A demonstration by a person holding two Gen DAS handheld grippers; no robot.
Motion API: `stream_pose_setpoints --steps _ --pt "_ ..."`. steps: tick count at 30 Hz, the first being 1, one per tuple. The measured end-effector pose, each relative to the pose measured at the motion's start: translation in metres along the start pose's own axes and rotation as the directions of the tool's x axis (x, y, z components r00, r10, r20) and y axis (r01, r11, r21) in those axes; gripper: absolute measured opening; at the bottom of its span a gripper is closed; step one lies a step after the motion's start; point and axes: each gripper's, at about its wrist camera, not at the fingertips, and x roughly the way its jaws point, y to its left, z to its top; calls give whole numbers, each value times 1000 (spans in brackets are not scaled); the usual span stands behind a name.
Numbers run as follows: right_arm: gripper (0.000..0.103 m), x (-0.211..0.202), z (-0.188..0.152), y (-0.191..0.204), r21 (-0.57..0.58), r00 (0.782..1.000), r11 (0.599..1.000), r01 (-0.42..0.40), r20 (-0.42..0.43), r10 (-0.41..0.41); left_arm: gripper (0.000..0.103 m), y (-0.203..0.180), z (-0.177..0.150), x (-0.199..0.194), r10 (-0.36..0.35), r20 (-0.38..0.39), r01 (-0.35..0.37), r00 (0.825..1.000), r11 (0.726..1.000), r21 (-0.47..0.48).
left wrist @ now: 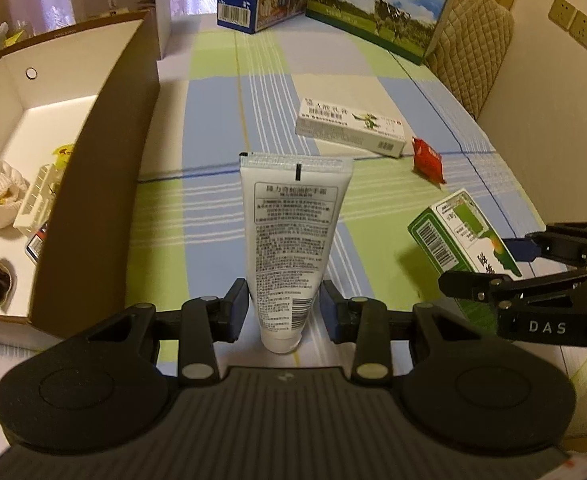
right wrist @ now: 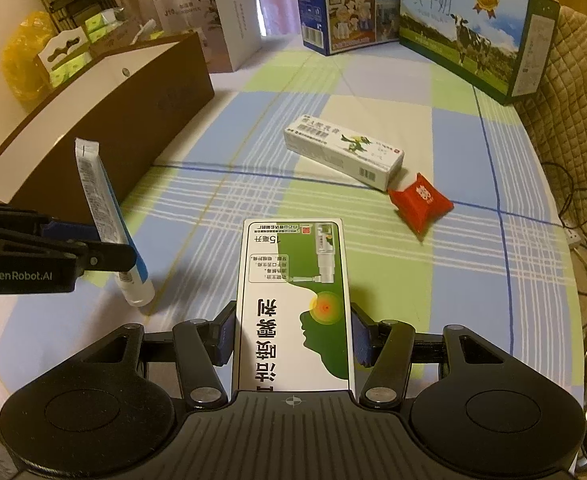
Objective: Organize objects
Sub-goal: 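Carry the white tube and green box over the cardboard box with both tools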
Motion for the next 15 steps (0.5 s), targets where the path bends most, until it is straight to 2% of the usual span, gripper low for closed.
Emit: stream_pose_setpoints --steps 15 --pt "52 -6 19 10 -35 999 999 -17 41 18 33 8 19 -26 0 80 1 997 1000 -22"
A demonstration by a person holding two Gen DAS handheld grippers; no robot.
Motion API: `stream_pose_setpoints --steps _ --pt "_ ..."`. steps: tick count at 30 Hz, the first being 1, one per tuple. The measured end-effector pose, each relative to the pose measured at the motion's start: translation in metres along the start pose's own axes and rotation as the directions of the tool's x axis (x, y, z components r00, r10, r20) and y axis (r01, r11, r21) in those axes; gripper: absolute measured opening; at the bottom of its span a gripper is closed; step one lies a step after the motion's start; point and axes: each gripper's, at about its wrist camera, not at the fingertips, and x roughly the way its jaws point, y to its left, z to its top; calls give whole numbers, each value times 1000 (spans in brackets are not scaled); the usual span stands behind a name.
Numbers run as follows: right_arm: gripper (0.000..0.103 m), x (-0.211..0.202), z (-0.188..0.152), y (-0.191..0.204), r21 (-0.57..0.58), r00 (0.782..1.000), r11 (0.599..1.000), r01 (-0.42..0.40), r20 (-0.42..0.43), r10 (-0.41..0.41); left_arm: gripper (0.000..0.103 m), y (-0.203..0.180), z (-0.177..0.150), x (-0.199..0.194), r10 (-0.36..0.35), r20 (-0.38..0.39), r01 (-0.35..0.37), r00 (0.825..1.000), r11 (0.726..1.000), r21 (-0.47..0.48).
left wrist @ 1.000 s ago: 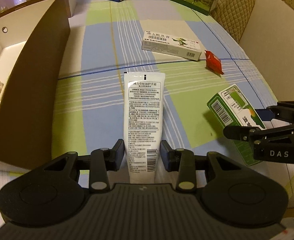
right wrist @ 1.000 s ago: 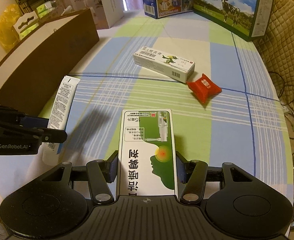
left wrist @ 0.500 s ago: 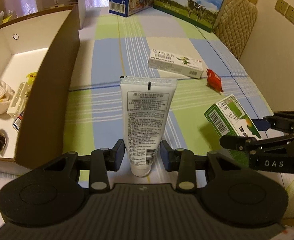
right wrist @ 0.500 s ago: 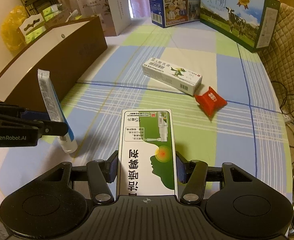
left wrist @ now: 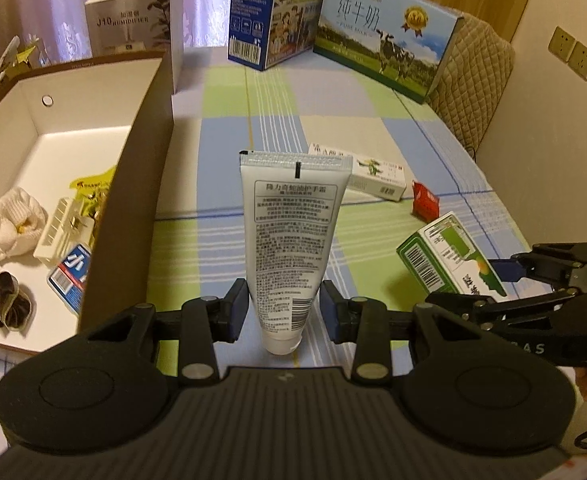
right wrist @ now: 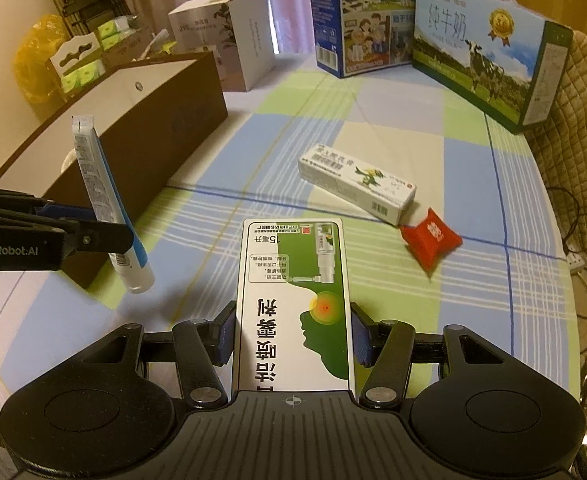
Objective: Organize objects
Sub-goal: 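Carry the white tube and green box over the cardboard box with both tools, then open the left tool to drop the tube while the right tool drops the green box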
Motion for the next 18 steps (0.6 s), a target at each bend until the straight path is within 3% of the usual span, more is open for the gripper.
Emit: stream_pose_setpoints --steps 18 --pt "52 -8 41 43 -61 995 997 -45 82 50 33 26 22 -59 3 139 0 990 1000 -19"
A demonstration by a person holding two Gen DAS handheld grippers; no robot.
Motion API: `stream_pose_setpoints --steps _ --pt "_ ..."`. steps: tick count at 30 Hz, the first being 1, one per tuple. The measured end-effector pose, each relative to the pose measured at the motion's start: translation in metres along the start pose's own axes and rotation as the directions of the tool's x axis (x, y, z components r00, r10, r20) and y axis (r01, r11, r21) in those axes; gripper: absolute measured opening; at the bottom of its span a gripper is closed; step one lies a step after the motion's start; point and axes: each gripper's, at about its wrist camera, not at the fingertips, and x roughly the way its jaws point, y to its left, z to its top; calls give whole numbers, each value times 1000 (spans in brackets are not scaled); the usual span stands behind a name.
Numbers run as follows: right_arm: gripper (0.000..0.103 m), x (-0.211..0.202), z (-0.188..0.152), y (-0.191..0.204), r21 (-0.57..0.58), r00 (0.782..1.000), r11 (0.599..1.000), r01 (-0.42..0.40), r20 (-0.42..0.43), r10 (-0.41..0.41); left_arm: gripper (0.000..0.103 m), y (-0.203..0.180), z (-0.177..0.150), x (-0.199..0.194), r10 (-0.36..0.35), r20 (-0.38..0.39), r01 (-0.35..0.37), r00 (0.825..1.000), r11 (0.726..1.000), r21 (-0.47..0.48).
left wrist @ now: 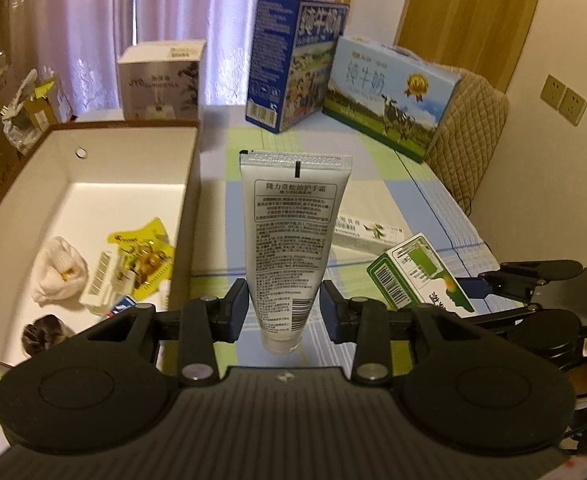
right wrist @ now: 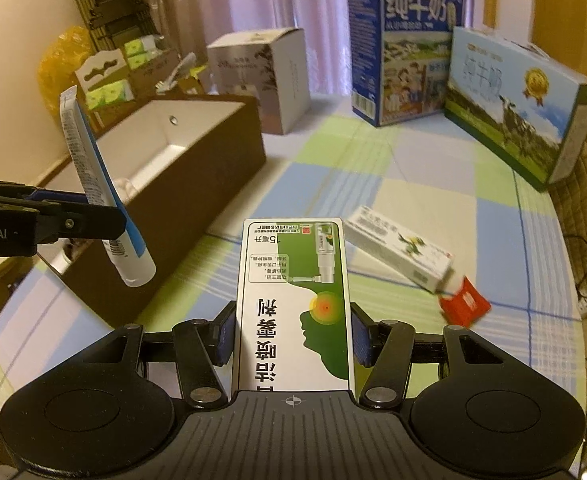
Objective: Organize objects
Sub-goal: 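Open the left tool to drop the tube while the right tool drops the green box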
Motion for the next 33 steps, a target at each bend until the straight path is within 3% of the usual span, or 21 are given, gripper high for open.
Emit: stream_pose_setpoints --steps 10,21,33 --pt "52 11 36 50 -40 994 994 -102 44 104 33 38 9 -30 60 50 -58 997 998 -36" --pt "52 42 77 109 -61 973 974 -220 62 224 33 96 18 -51 160 66 -155 985 985 -79" --pt "52 100 119 147 -26 968 969 -246 39 247 33 163 32 -34 212 25 -208 977 972 -105"
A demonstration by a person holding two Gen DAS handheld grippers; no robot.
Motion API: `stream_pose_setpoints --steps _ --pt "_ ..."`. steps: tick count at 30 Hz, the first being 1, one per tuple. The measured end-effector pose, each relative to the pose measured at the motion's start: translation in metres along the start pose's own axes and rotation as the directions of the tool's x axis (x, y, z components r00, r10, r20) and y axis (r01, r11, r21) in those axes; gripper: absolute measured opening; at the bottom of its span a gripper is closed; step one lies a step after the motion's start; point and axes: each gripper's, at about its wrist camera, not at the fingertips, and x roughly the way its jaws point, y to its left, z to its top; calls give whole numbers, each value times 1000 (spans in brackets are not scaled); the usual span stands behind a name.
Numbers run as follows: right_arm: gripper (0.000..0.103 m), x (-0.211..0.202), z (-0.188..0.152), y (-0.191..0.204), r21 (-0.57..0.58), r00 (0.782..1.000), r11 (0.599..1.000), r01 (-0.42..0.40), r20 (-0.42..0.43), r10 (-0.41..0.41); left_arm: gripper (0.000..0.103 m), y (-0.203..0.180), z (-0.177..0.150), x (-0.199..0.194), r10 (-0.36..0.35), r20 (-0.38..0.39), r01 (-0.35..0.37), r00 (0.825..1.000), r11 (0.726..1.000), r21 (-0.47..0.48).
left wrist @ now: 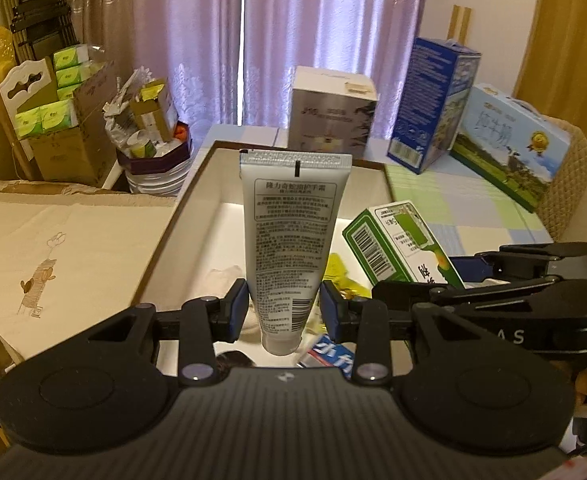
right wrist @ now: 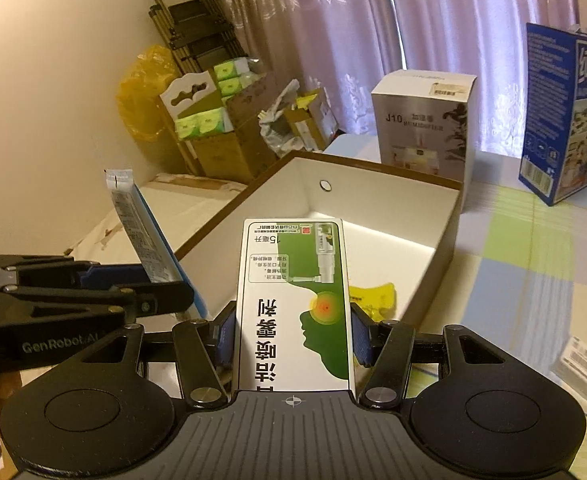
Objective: Organize objects
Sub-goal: 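Open the left tool to drop the tube while the right tool drops the green box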
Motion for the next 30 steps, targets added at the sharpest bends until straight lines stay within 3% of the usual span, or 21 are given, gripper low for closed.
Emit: stream_pose_setpoints --steps 9,21,30 --pt "52 46 16 -12 36 998 998 54 -40 -52 33 23 10 52 -6 -84 7 996 1000 9" --pt "52 71 28 -29 67 993 992 110 -56 -107 34 36 26 130 -47 -182 49 982 999 6" --pt "52 79 35 -38 103 990 985 137 -48 -132 51 45 31 140 -45 -181 47 982 999 7"
